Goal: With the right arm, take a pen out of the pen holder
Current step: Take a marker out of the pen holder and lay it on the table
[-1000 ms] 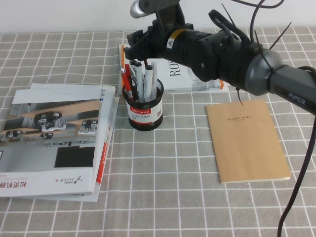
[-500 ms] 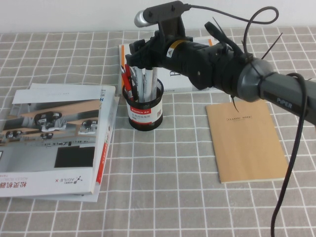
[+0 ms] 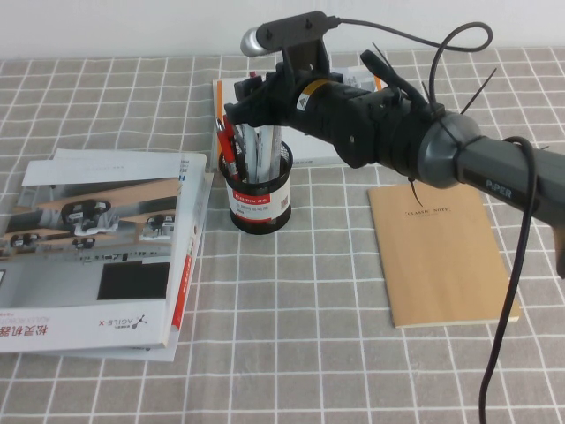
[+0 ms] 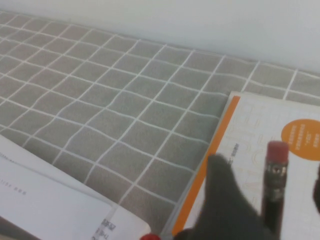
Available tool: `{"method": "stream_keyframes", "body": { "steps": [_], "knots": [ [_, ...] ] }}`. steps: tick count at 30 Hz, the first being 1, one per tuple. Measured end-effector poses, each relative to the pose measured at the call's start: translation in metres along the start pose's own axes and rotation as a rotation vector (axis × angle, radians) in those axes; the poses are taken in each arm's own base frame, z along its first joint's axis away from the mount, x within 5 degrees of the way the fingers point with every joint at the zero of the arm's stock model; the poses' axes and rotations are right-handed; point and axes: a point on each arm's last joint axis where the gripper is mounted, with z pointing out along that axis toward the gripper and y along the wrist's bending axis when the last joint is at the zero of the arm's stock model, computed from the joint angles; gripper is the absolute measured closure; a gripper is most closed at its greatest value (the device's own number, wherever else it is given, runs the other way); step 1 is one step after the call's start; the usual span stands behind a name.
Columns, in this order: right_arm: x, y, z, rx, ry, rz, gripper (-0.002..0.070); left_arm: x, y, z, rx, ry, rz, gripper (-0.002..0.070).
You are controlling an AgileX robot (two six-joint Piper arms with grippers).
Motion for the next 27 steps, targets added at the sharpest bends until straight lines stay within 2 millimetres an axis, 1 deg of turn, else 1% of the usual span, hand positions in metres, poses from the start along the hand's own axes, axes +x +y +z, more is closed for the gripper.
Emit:
{"method": "stream_keyframes", "body": {
  "steps": [4, 9, 11, 13, 18, 20, 23, 26, 27],
  "knots": [
    [0.001, 0.0, 0.001, 0.0, 0.002, 0.004, 0.0439, 0.0, 0.0, 0.0, 0.0, 0.0, 0.0, 0.068],
    [0.001, 0.0, 0.001, 0.0, 0.002, 0.011, 0.0603, 0.0, 0.0, 0.0, 0.0, 0.0, 0.0, 0.068],
    [0.001, 0.0, 0.001, 0.0, 0.002, 0.013, 0.0648, 0.0, 0.0, 0.0, 0.0, 0.0, 0.0, 0.068],
    [0.001, 0.0, 0.001, 0.0, 0.002, 0.016, 0.066, 0.0, 0.0, 0.0, 0.0, 0.0, 0.0, 0.068],
    [0.002, 0.0, 0.001, 0.0, 0.008, 0.019, 0.0661, 0.0, 0.0, 0.0, 0.0, 0.0, 0.0, 0.068],
    [-0.002, 0.0, -0.002, -0.001, 0.005, 0.019, 0.0661, 0.0, 0.0, 0.0, 0.0, 0.0, 0.0, 0.068],
    [-0.014, 0.002, -0.01, -0.005, -0.012, 0.019, 0.0661, 0.0, 0.0, 0.0, 0.0, 0.0, 0.0, 0.068],
    [-0.033, 0.005, -0.024, -0.012, -0.038, 0.018, 0.0662, 0.0, 0.0, 0.0, 0.0, 0.0, 0.0, 0.068],
    [-0.036, 0.006, -0.026, -0.013, -0.043, 0.018, 0.0662, 0.0, 0.0, 0.0, 0.0, 0.0, 0.0, 0.068]
  ]
}}
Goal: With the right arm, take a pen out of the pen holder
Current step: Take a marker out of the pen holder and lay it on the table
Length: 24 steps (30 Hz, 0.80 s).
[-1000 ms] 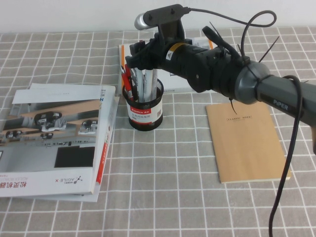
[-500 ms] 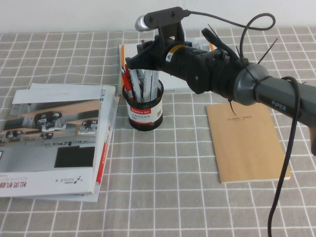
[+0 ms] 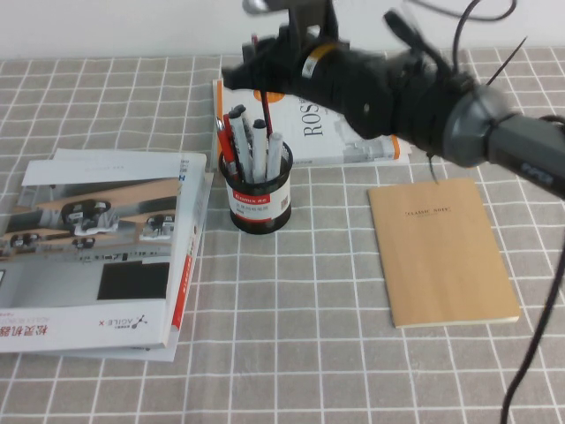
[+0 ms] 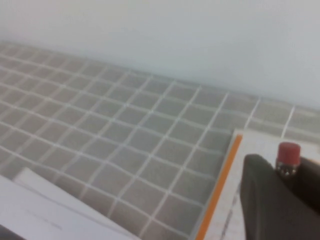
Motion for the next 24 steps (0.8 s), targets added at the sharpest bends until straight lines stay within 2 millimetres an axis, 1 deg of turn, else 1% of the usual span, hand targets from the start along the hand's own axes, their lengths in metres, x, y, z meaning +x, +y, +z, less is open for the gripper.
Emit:
{"method": "stream_keyframes", "body": {
  "steps": [6, 8, 10, 14, 17, 19, 21, 24],
  "knots": [
    [-0.04, 0.007, -0.03, -0.015, -0.065, -0.001, 0.0662, 0.0, 0.0, 0.0, 0.0, 0.0, 0.0, 0.068],
    [-0.049, 0.009, -0.038, -0.018, -0.075, -0.003, 0.0662, 0.0, 0.0, 0.0, 0.0, 0.0, 0.0, 0.068],
    [-0.067, 0.012, -0.056, -0.023, -0.096, -0.021, 0.0662, 0.0, 0.0, 0.0, 0.0, 0.0, 0.0, 0.068],
    [-0.092, 0.017, -0.087, -0.024, -0.092, -0.054, 0.0662, 0.0, 0.0, 0.0, 0.0, 0.0, 0.0, 0.068],
    [-0.109, 0.02, -0.117, -0.02, -0.056, -0.08, 0.0662, 0.0, 0.0, 0.0, 0.0, 0.0, 0.0, 0.068],
    [-0.116, 0.021, -0.136, -0.012, -0.005, -0.096, 0.0662, 0.0, 0.0, 0.0, 0.0, 0.0, 0.0, 0.068],
    [-0.119, 0.022, -0.152, -0.004, 0.059, -0.105, 0.0662, 0.0, 0.0, 0.0, 0.0, 0.0, 0.0, 0.068],
    [-0.115, 0.021, -0.165, 0.009, 0.166, -0.097, 0.0662, 0.0, 0.0, 0.0, 0.0, 0.0, 0.0, 0.068]
  ]
}}
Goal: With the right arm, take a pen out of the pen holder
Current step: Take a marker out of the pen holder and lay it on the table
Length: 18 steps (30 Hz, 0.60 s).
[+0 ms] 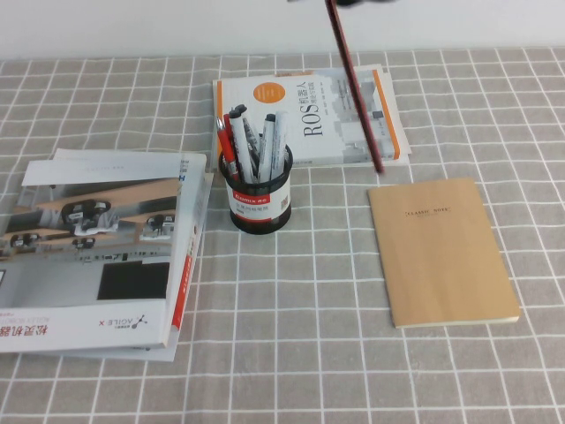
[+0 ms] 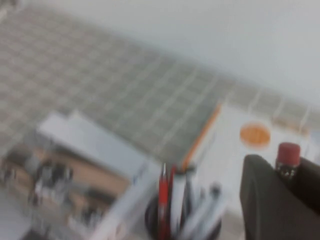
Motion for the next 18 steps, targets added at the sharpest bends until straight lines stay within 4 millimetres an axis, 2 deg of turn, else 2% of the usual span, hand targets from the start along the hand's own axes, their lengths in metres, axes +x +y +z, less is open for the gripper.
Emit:
{"method": "stream_keyframes", "body": {
  "steps": [4, 8, 12, 18],
  "knots": [
    [0.014, -0.001, -0.002, 0.019, 0.153, 0.052, 0.0662, 0.0, 0.0, 0.0, 0.0, 0.0, 0.0, 0.068],
    [0.027, -0.003, 0.008, 0.052, 0.264, 0.137, 0.0662, 0.0, 0.0, 0.0, 0.0, 0.0, 0.0, 0.068],
    [0.044, -0.006, 0.03, 0.083, 0.354, 0.2, 0.0662, 0.0, 0.0, 0.0, 0.0, 0.0, 0.0, 0.068],
    [0.081, -0.006, 0.076, 0.089, 0.512, 0.25, 0.0662, 0.0, 0.0, 0.0, 0.0, 0.0, 0.0, 0.068]
  ]
}}
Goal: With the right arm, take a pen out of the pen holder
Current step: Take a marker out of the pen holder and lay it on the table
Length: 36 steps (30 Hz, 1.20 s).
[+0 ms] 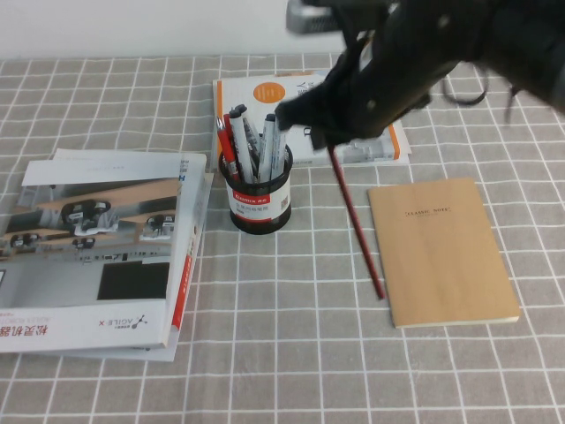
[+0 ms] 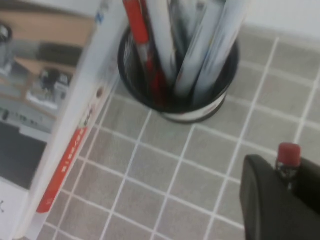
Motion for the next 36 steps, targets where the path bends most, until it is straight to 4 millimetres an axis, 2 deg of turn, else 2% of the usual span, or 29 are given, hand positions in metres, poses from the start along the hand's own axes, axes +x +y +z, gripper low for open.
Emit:
{"method": "stream_keyframes", "body": {
  "steps": [3, 7, 11, 26, 36],
  "knots": [
    [0.004, -0.001, 0.024, -0.011, 0.052, 0.026, 0.0662, 0.0, 0.0, 0.0, 0.0, 0.0, 0.0, 0.068],
    [0.004, -0.019, 0.057, -0.017, 0.091, 0.1, 0.0662, 0.0, 0.0, 0.0, 0.0, 0.0, 0.0, 0.068],
    [0.005, -0.036, 0.079, 0.002, 0.111, 0.139, 0.0662, 0.0, 0.0, 0.0, 0.0, 0.0, 0.0, 0.068],
    [0.014, -0.059, 0.128, 0.04, 0.148, 0.178, 0.0662, 0.0, 0.0, 0.0, 0.0, 0.0, 0.0, 0.068],
    [0.02, -0.062, 0.142, 0.05, 0.174, 0.183, 0.0658, 0.0, 0.0, 0.0, 0.0, 0.0, 0.0, 0.068]
  ]
}}
